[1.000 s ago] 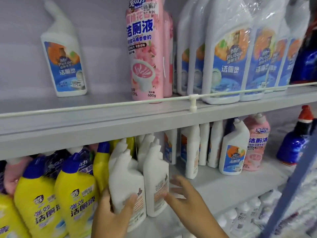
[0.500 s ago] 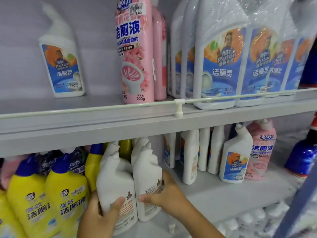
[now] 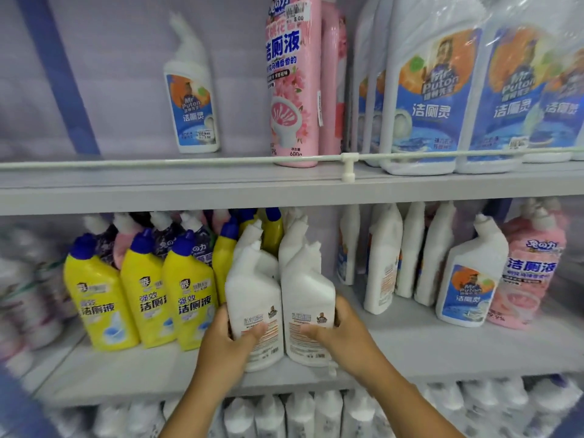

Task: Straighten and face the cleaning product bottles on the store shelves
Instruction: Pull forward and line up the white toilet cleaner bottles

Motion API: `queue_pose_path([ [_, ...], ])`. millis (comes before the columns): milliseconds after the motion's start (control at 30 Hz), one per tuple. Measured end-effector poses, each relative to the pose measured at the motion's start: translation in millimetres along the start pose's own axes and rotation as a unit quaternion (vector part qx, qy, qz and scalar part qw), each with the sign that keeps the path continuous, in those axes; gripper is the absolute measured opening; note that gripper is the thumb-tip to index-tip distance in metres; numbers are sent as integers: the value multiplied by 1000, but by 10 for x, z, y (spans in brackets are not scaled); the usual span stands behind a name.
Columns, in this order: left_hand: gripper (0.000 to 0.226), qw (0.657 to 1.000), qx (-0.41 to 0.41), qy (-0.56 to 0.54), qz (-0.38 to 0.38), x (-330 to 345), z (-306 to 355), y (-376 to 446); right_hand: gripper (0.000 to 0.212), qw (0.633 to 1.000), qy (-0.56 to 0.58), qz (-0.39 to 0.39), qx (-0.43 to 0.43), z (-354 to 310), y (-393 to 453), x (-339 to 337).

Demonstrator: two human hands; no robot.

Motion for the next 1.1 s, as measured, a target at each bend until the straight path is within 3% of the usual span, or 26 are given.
queue_pose_path([
  [200, 52, 999, 5, -32, 29, -288, 155, -661, 68, 998, 28, -12, -59, -491, -330, -103],
  [367, 76, 986, 40, -139, 82, -770, 807, -1301, 67, 992, 64, -43, -103, -1133, -534, -116],
  [433, 55, 980, 64, -166, 94, -1026, 1161, -1509, 66, 987, 81, -46, -131, -1456, -639, -138],
  [467, 56, 979, 76, -163, 91, -1149, 1340, -1578, 65, 984, 94, -46, -145, -1623, -684, -154],
  [567, 89, 981, 119, -124, 85, -1472, 1942, -1756, 59, 973, 123, -54, -188, -2185, -765, -216],
  [600, 90, 981, 137, -118, 77, -1561, 2128, -1763, 59, 969, 127, -61, -205, -2393, -770, -229],
  [800, 52, 964, 246, -74, 69, -1997, 3142, -1447, 50, 945, 79, -47, -314, -3549, -511, -286],
  [933, 49, 965, 252, -34, 57, -2178, 3519, -910, 46, 942, -2, -15, -334, -4024, -167, -208],
  [1100, 38, 975, 221, -17, 10, -2323, 3696, 8, 38, 952, -56, 25, -300, -4209, 415, 44],
])
Point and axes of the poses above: each hand's wrist, its own y-axis towards the middle knuckle, its own x-axis out of the palm, z = x × y, the point moved 10 cm from there along y, towards the middle knuckle, and after that the axes turned 8 degrees about -x, right-handed, at the moved point
